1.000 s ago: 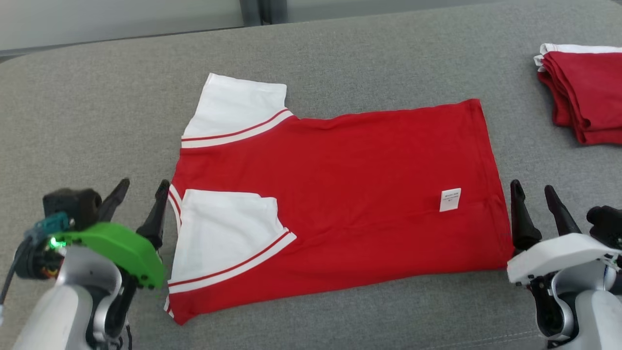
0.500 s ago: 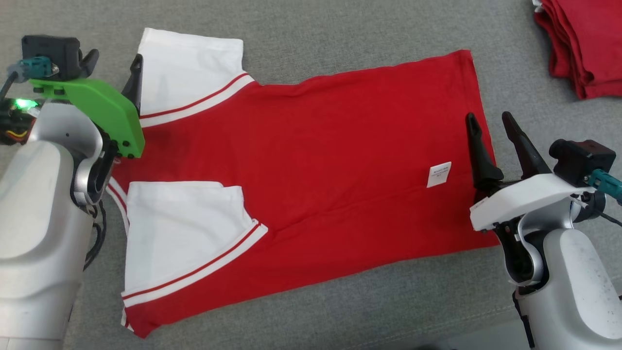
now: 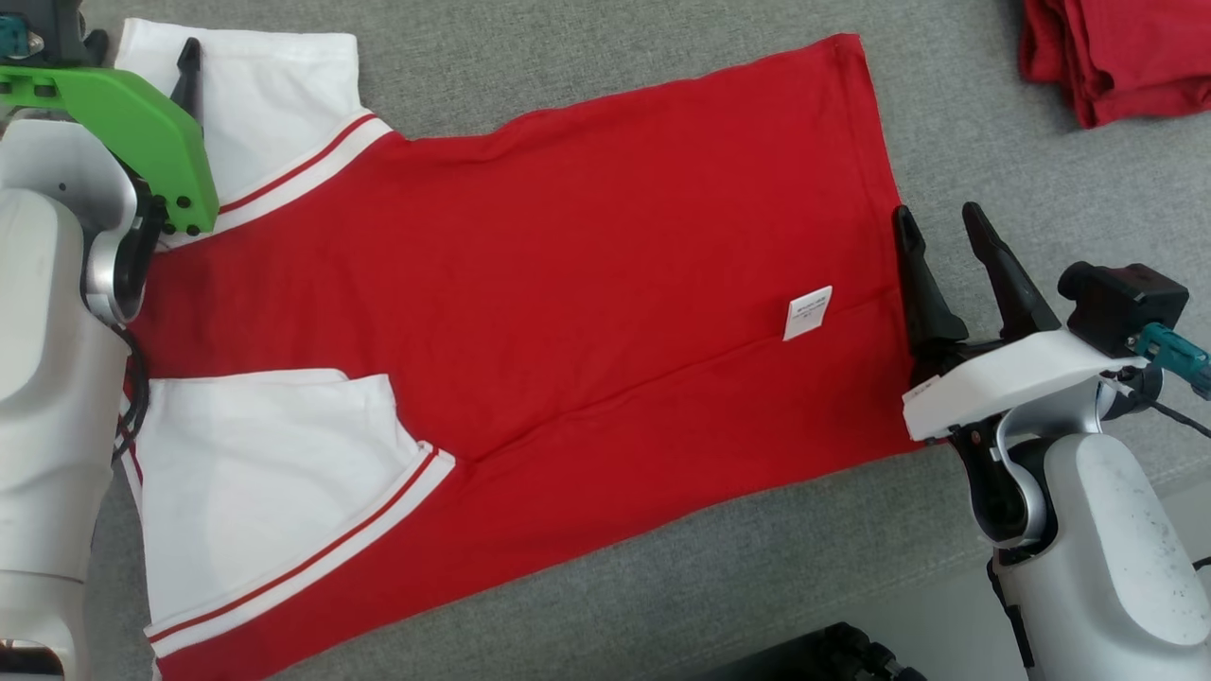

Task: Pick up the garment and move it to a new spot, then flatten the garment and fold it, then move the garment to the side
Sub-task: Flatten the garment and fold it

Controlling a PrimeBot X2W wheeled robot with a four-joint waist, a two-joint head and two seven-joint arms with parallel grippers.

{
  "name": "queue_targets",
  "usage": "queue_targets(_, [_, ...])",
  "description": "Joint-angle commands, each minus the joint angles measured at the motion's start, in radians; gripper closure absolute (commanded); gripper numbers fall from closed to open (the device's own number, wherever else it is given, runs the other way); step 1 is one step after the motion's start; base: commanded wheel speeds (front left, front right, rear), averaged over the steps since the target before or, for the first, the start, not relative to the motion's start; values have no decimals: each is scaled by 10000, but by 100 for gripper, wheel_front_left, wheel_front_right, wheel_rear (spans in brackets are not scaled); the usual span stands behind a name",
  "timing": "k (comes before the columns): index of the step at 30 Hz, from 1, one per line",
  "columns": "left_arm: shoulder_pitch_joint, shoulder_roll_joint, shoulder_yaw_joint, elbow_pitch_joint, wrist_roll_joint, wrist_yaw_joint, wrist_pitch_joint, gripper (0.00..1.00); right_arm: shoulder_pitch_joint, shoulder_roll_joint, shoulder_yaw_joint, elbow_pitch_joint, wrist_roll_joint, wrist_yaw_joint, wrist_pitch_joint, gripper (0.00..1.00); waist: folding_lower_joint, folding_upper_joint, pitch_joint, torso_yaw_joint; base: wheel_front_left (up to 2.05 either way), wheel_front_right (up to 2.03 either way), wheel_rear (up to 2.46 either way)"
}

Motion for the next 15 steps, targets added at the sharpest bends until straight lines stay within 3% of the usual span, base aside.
queue_targets(1, [-161,86,-27,184,108,76,83,0,-171,-42,8,21,77,-2,-59,0,-1,0,84,-81,0,0,0])
queue_targets(3, [-224,73,-57,369,74,86,188,0,-187,-75,-10,9,100,-2,-72,0,-1,0,92,-79,0,0,0])
queue_targets(4, [-249,77,-67,451,59,73,257,9,-192,-89,-18,-4,103,-2,-75,0,-1,0,94,-73,0,0,0])
queue_targets(5, [-282,83,-81,529,37,45,280,44,-215,-109,-27,-24,97,-2,-80,0,-1,0,91,-64,0,0,0])
queue_targets(6, [-307,84,-85,579,20,26,285,55,-249,-130,-37,-43,93,-2,-85,0,-1,0,85,-55,0,0,0])
queue_targets(7, [-334,81,-90,622,4,19,326,76,-290,-144,-46,-80,89,-2,-83,0,-1,0,74,-40,0,0,0])
queue_targets(9, [-364,64,-116,681,-30,-5,352,100,-360,-190,-57,-140,54,-2,-46,0,-1,0,49,-4,0,0,0])
queue_targets(15, [-428,-68,-153,631,-124,-79,20,100,-764,-525,7,-271,-174,-2,196,0,-1,0,-102,190,0,0,0])
